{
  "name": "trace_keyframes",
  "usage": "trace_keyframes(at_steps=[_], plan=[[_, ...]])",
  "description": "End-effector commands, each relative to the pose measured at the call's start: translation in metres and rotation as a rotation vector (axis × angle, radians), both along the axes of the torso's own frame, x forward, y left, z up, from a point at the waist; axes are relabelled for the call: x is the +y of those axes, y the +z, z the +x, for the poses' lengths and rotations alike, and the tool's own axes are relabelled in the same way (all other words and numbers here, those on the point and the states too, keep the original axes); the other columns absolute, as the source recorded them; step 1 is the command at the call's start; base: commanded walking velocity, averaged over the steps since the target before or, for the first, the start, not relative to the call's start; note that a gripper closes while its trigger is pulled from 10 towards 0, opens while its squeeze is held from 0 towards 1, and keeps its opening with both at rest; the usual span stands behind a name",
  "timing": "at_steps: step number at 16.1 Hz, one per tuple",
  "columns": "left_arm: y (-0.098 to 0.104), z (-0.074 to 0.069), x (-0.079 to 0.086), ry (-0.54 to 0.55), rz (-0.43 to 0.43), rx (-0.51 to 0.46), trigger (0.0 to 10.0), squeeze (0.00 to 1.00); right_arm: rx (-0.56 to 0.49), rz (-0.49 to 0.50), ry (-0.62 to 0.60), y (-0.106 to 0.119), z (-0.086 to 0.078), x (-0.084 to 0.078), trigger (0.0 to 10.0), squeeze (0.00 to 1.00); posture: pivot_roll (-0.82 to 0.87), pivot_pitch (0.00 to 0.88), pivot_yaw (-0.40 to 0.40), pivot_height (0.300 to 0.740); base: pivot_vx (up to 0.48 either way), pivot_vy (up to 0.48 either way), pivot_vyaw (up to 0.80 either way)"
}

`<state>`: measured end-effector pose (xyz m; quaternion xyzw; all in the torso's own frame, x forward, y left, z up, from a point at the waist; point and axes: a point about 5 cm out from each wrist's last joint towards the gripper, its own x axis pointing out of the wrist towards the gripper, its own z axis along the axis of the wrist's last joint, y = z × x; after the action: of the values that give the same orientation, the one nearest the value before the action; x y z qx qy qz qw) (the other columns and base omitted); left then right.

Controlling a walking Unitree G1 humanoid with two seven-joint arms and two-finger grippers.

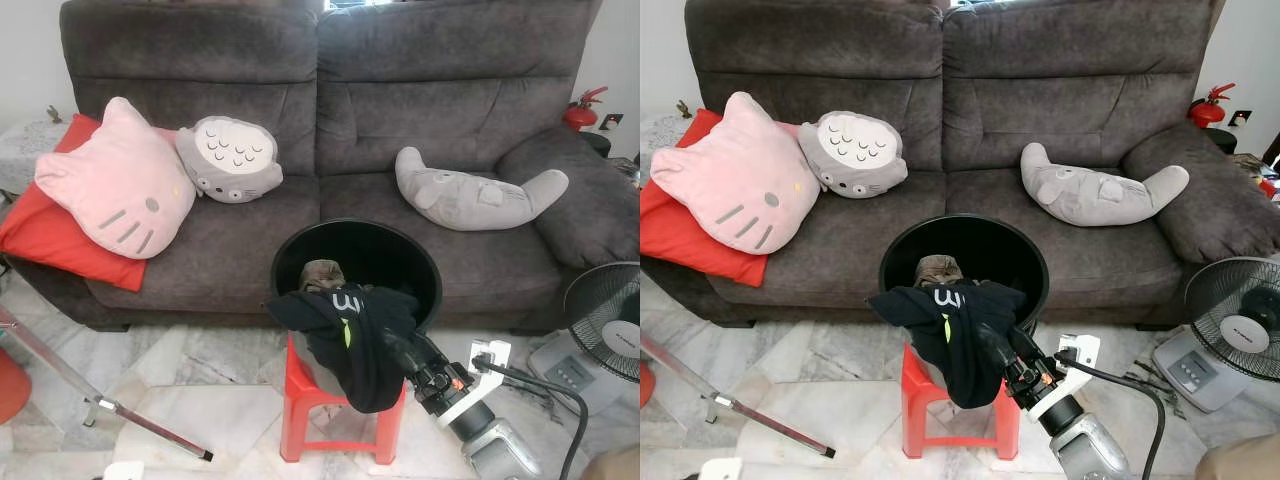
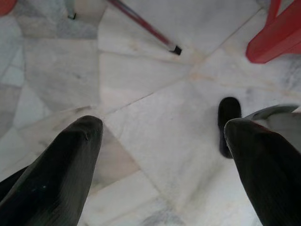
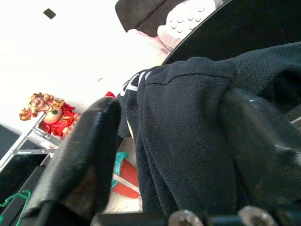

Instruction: Hang hanger

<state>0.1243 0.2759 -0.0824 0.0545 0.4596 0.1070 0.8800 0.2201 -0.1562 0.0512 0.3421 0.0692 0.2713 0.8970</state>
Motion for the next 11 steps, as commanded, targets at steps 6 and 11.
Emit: trace_keyframes(at_steps=[6,11], plan=[[-0.007,-0.014,-0.008,-0.017,0.001,0.032,10.0,0.0,-0.017,-0.028,-0.022,0.005,0.006,0.0,0.0,0.0,0.01,0.0,0.036,0.74,0.0,0.0,0.0],[-0.009,-0.013,-0.014,-0.019,-0.004,0.04,10.0,0.0,-0.057,-0.05,-0.044,0.016,0.019,0.0,0.0,0.0,0.01,0.0,0.032,0.74,0.0,0.0,0.0]])
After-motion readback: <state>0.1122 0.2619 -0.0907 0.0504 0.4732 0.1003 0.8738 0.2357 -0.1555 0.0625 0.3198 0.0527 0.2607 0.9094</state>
